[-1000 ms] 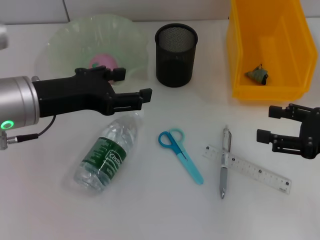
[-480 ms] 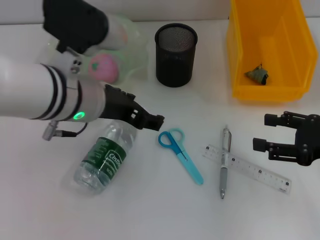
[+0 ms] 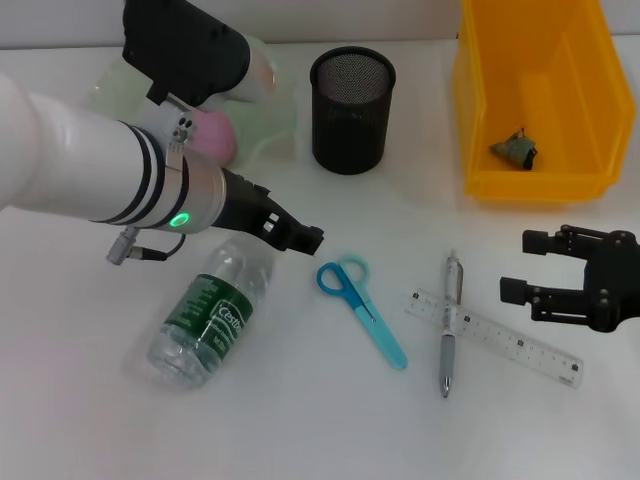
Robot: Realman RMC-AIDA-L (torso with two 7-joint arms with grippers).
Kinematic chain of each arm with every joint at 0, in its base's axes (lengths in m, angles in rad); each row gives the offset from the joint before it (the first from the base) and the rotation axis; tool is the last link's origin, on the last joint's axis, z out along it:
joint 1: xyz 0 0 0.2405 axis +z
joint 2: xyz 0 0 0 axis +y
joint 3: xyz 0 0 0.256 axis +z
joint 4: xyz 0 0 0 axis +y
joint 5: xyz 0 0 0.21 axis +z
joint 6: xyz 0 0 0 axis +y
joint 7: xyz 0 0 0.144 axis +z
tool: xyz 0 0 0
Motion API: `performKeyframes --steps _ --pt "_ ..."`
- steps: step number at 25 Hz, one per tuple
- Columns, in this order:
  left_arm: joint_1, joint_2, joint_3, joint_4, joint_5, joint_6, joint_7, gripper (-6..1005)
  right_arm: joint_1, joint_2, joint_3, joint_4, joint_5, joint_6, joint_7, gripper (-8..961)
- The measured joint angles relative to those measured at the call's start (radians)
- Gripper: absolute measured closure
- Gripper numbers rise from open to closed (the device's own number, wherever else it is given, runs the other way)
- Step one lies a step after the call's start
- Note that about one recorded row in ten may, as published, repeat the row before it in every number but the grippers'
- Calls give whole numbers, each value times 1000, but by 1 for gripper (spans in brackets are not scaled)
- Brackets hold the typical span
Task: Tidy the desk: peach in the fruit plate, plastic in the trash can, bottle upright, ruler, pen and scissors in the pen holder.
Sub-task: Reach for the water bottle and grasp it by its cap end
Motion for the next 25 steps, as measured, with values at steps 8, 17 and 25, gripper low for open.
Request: performKeyframes --steps 8,17,25 --pt "-22 0 -1 -79 6 -28 1 236 12 0 0 2 0 -1 5 172" --pt "-57 0 2 -164 8 -68 9 243 27 0 8 37 -9 1 6 172" --pt "-69 0 12 -201 37 -84 8 250 35 0 8 51 -12 8 6 173"
